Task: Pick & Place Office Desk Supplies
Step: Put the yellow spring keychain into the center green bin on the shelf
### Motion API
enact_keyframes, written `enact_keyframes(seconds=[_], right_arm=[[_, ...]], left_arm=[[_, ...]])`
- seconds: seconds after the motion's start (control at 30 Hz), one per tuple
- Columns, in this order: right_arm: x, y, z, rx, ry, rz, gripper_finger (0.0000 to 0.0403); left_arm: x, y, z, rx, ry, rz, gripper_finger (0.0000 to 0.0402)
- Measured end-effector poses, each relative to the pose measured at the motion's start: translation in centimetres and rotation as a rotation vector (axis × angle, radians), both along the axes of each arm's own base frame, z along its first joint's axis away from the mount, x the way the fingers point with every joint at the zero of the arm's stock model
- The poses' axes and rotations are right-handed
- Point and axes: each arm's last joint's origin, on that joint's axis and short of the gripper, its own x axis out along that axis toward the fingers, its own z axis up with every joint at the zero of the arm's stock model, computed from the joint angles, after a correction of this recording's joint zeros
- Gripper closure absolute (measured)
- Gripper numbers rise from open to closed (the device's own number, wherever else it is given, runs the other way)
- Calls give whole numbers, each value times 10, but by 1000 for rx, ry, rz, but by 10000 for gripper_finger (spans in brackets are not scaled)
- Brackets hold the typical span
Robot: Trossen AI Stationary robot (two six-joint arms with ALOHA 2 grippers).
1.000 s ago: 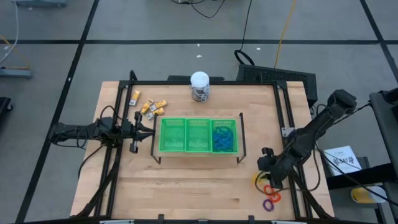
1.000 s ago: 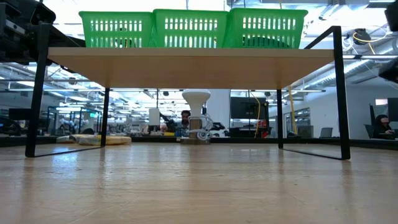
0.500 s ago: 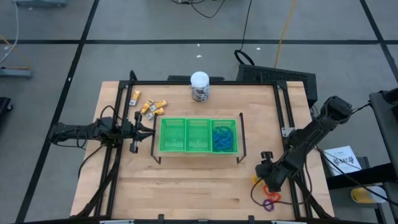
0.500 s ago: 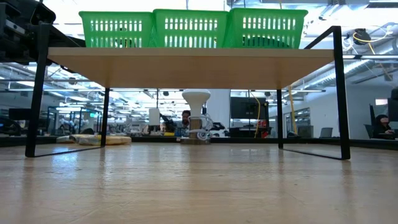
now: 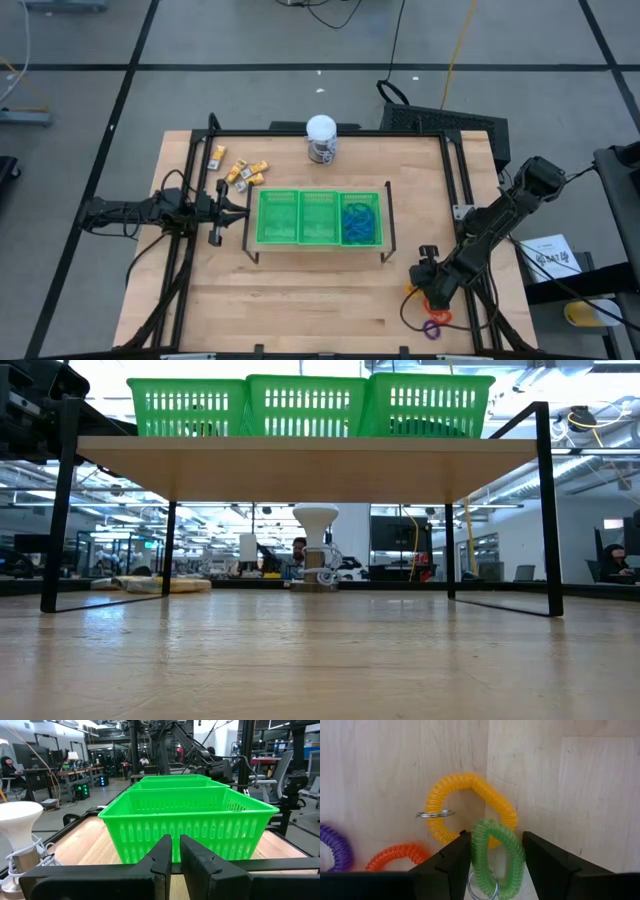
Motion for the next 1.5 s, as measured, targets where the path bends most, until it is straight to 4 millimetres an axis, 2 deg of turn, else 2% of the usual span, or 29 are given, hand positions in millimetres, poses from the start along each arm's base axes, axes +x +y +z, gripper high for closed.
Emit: enact_keyframes(seconds=[0.33,0.53,0.9,1.5], right_arm=[[-4,-2,-1,23,89,-28,234],[-5,-3,2,41,86,-32,234],[-16,-14,9,31,189,-63,234],[-17,-12,10,96,261,-51,234]], left_arm=[[0,0,0,0,0,0,357],[0,0,0,0,0,0,357],[0,0,0,0,0,0,357],[0,0,0,0,0,0,357]])
